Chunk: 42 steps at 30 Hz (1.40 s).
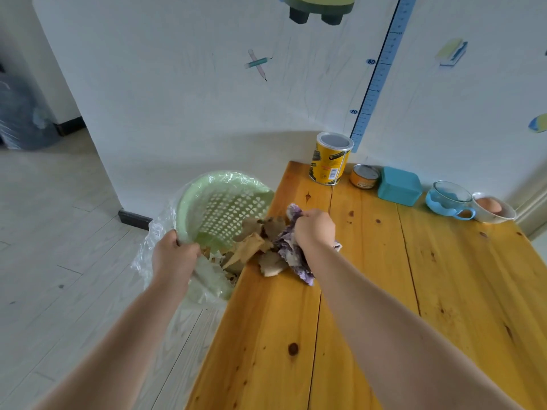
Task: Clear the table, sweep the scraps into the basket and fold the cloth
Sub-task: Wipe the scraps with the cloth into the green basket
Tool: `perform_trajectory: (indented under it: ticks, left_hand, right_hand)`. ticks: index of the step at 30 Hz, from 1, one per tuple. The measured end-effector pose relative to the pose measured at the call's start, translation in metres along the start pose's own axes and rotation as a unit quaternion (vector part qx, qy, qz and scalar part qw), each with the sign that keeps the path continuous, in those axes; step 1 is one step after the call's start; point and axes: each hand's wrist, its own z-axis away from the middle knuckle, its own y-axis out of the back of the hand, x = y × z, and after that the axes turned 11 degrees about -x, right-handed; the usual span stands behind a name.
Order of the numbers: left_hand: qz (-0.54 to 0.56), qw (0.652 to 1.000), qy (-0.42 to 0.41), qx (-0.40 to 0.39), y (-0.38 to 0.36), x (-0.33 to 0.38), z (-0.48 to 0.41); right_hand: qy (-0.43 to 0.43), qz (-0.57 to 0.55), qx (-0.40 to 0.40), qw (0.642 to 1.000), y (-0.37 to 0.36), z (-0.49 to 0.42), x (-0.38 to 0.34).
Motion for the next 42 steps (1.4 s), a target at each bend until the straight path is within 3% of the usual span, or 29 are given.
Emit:
perform_trajectory:
  ticks: [5, 9, 14, 19, 24, 28, 33, 37, 42]
  left_hand:
    - [0.033, 0.999, 0.013, 0.009, 0.005, -0.003, 0.002]
    - [0.048, 0.998, 0.026, 0.012, 0.009, -0.003, 0.005]
    - [0.053, 0.998, 0.030, 0.019, 0.008, -0.001, 0.007]
    - [0.051, 0.998, 0.035, 0.024, 0.008, 0.001, 0.008]
    - [0.048, 0.998, 0.029, 0.019, 0.006, 0.003, 0.011]
    - [0.028, 0.999, 0.022, 0.022, 0.008, 0.004, 0.015]
    - [0.030, 0.999, 0.020, 0.027, 0.007, 0.007, 0.016]
    - [0.034, 0.999, 0.017, 0.011, 0.007, 0.005, 0.013]
    - [0.039, 0.999, 0.013, 0.003, 0.003, 0.002, 0.009]
  right_hand:
    - [0.028, -0.035, -0.043, 0.998, -0.034, 0.007, -0.022]
    - [0.038, -0.139, -0.067, 0.987, -0.052, 0.005, -0.035]
    - [0.018, -0.329, -0.120, 0.936, -0.057, 0.004, -0.050]
    - [0.068, -0.271, -0.124, 0.952, -0.052, 0.004, -0.048]
    - [0.033, -0.347, -0.094, 0.932, -0.030, -0.002, -0.049]
    - [0.088, -0.185, 0.018, 0.979, 0.011, -0.002, -0.034]
    - [0.026, -0.051, 0.155, 0.986, 0.070, -0.008, 0.015]
    - [-0.048, 0.064, 0.148, 0.986, 0.077, -0.015, 0.059]
    - [0.023, 0.234, 0.117, 0.965, 0.031, -0.010, 0.054]
